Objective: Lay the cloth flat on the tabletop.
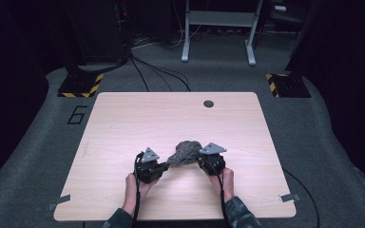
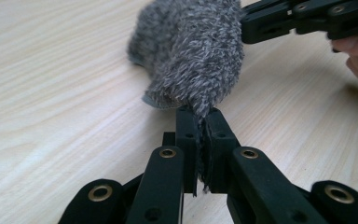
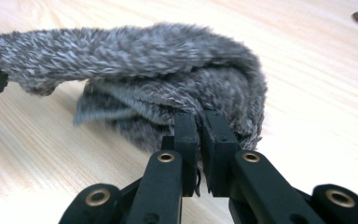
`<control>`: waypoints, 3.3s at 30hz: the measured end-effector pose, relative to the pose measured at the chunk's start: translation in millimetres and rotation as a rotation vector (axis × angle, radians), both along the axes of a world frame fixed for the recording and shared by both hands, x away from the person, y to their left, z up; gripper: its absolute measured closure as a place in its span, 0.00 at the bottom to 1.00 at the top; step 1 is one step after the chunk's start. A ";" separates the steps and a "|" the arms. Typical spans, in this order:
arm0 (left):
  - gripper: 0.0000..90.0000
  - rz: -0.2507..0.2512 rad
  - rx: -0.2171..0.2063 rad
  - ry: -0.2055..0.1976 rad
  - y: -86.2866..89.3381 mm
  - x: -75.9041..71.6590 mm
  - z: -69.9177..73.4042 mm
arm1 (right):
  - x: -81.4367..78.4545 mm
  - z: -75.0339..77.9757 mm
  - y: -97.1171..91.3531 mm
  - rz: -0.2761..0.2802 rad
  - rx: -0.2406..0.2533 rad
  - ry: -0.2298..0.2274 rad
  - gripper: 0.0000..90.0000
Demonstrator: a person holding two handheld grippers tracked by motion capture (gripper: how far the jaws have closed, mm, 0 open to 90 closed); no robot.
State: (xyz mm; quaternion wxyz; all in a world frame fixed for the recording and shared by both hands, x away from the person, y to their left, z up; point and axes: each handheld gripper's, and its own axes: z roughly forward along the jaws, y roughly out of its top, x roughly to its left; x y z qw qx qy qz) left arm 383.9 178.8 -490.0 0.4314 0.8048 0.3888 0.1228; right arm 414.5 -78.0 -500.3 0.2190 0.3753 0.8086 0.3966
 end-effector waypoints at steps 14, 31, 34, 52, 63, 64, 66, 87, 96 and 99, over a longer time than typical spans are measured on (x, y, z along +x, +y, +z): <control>0.96 0.025 -0.096 0.007 24.4 -2.3 16.3 | -11.2 36.8 -26.4 0.028 0.063 -0.026 0.93; 0.68 0.095 -0.065 0.095 37.8 8.0 -4.5 | -29.9 16.9 -32.5 -0.044 0.073 0.001 0.55; 0.76 0.102 -0.062 0.095 37.3 9.1 -7.4 | -32.2 9.2 -32.3 -0.060 0.045 0.028 0.53; 0.95 0.090 -0.118 0.024 59.8 -4.2 45.5 | -39.3 59.4 -77.5 -0.036 0.217 0.141 0.92; 0.44 0.277 0.016 0.122 64.8 39.0 5.6 | 9.3 14.6 -62.2 -0.087 0.072 0.230 0.61; 0.42 0.277 0.016 0.122 64.8 39.0 5.6 | 9.3 14.6 -62.2 -0.087 0.072 0.230 0.61; 0.40 0.266 0.028 0.104 65.0 29.3 4.7 | 1.2 17.5 -65.4 -0.090 0.076 0.202 0.56; 0.49 0.319 0.019 0.103 84.0 40.2 1.9 | -41.1 30.9 -17.9 0.071 -0.005 0.113 0.40; 0.56 0.304 0.018 0.111 86.2 44.5 -0.4 | -27.8 18.0 -4.3 0.064 -0.101 0.120 0.67; 0.60 0.297 0.008 0.117 86.8 46.6 -1.8 | -26.9 21.8 -7.3 0.060 -0.112 0.111 0.75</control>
